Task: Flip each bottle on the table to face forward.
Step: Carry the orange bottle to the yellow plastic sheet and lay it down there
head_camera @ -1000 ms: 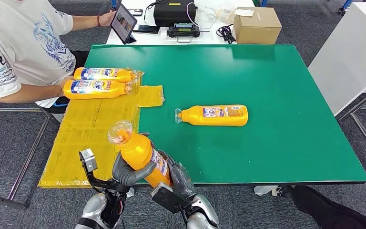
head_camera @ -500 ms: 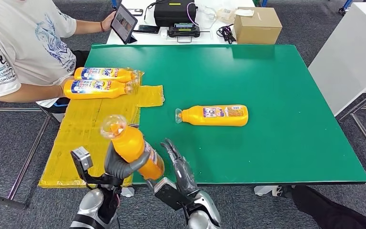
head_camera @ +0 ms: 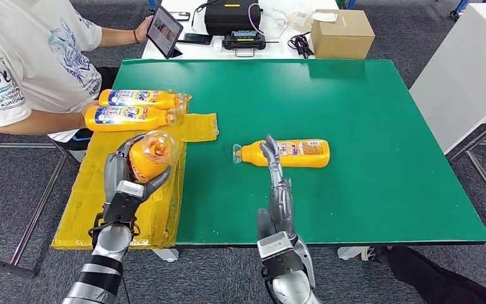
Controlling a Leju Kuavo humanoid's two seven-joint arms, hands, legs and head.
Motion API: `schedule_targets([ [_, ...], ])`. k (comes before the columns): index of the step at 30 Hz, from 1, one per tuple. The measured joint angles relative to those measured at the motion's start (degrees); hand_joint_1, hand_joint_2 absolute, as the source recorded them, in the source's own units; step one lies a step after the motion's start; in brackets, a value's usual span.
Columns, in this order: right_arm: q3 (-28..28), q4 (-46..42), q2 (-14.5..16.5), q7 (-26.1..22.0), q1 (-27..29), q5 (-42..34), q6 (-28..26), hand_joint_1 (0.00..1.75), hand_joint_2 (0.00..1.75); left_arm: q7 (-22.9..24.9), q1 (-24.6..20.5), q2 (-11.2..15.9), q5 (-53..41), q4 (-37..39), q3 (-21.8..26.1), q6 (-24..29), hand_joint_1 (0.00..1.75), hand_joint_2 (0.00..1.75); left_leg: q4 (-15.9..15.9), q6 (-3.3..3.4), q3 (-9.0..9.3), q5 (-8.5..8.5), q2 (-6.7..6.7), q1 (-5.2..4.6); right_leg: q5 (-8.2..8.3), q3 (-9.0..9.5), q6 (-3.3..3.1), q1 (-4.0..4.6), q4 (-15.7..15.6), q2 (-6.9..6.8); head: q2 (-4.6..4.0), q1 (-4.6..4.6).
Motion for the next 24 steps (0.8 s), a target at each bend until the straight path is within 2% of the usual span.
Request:
schedule_targets([
  [5, -0.2, -3.7, 0.0, 0.2, 0.3, -1.5, -0.1, 0.0, 0.0, 6.8, -4.2, 2.2, -18.9, 7.1, 0.1, 7.2, 1.75, 1.75, 0.0, 0.0, 0.02, 0.01, 0.01, 0.0, 0.01, 0.0, 0.0, 0.0, 0.0, 0.01, 0.0, -0.01],
  [9, -0.3, -4.9, 0.0, -0.3, 0.4, -3.2, 0.7, 0.0, 0.0, 15.7, -8.5, 4.6, -34.5, 15.4, -0.6, 8.4, 1.75, 1.75, 0.0, -0.01, 0.02, 0.02, 0.03, 0.0, 0.01, 0.0, 0.0, 0.0, 0.0, 0.01, 0.0, -0.01],
  [16, -0.5, -5.8, 0.0, -0.3, 0.7, -4.2, 2.9, 0.0, 0.0, 20.4, -12.7, 7.7, -43.3, 26.2, -1.4, 8.2, 1.75, 1.75, 0.0, -0.02, 0.01, 0.02, 0.07, 0.01, 0.02, -0.01, 0.0, 0.0, 0.0, 0.02, 0.0, 0.0],
  [24, -0.7, -5.7, 0.0, -0.3, 0.9, -4.4, 4.0, 0.0, 0.0, 20.9, -14.4, 10.0, -45.5, 33.1, -1.5, 8.1, 1.75, 1.75, 0.0, -0.01, -0.01, 0.02, 0.03, 0.01, 0.01, -0.02, -0.01, 0.0, 0.0, 0.01, 0.0, -0.01],
])
